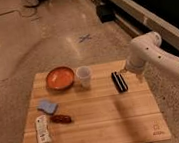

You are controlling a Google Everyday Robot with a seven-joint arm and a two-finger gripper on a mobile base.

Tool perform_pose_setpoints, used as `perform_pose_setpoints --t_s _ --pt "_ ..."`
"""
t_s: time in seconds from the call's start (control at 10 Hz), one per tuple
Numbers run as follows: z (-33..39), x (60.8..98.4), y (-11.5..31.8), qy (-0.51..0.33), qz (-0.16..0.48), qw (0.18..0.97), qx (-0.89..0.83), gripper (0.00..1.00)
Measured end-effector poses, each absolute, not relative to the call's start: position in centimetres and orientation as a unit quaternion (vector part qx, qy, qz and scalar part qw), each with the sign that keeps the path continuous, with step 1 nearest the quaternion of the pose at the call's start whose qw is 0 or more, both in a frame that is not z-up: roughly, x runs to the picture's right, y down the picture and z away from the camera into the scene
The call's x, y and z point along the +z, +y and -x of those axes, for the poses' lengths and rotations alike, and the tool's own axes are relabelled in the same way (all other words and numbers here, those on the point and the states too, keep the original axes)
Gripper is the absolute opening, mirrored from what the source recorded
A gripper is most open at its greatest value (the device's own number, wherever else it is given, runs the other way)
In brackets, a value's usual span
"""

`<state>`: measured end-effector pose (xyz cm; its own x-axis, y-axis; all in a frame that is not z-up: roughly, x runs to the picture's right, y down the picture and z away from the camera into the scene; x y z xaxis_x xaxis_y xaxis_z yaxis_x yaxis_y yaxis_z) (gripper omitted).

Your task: Place the eraser in the ceramic cup

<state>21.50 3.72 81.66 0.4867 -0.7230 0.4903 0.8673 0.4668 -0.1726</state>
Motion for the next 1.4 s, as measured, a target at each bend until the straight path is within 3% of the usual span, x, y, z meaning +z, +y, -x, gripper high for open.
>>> perform_pose_setpoints --t_s 0.7,1.4 --pt "-19.3 90.8 0.1 -0.141 0.168 0.782 -0.583 0.8" --pt "-20.9 95.8 3.5 -0.139 0.2 0.765 -0.596 0.8"
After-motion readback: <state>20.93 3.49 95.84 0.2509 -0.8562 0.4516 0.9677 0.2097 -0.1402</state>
